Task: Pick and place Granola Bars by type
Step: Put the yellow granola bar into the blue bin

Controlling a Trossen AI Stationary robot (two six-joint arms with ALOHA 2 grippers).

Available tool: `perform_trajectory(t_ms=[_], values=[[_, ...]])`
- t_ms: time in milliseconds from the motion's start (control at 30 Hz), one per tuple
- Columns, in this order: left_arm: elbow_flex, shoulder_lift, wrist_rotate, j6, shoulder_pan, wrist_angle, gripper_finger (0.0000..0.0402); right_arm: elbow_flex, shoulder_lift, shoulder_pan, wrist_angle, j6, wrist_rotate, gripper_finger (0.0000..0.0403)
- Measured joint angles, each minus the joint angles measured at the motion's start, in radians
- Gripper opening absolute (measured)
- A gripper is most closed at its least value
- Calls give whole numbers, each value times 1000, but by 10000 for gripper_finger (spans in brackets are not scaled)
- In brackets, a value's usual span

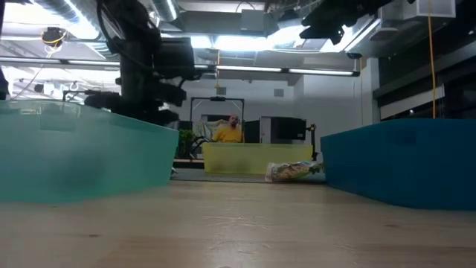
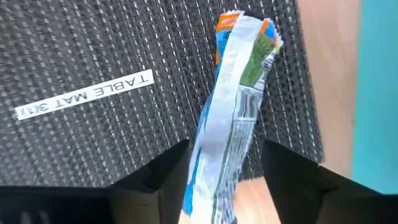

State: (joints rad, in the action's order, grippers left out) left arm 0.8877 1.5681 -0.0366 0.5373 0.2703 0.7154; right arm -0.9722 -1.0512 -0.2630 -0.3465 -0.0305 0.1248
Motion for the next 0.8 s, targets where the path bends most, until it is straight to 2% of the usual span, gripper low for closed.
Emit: perform_trajectory(t_ms=[167,333,467,633,800], values=[[0,52,19,0,0,-43,206,0,0,0,-15,1,0,208],[0,93,15,-1,0,-46,190,0,0,0,-36,1,0,208],[1,100,7,-6,0,-40,156,0,0,0,-40,2,0,208],[1,90,17,-57,0,-32,95,0,0,0,-41,1,0,208],[23,51,40,-107,0,37,42,0,0,0,-41,0,0,208]])
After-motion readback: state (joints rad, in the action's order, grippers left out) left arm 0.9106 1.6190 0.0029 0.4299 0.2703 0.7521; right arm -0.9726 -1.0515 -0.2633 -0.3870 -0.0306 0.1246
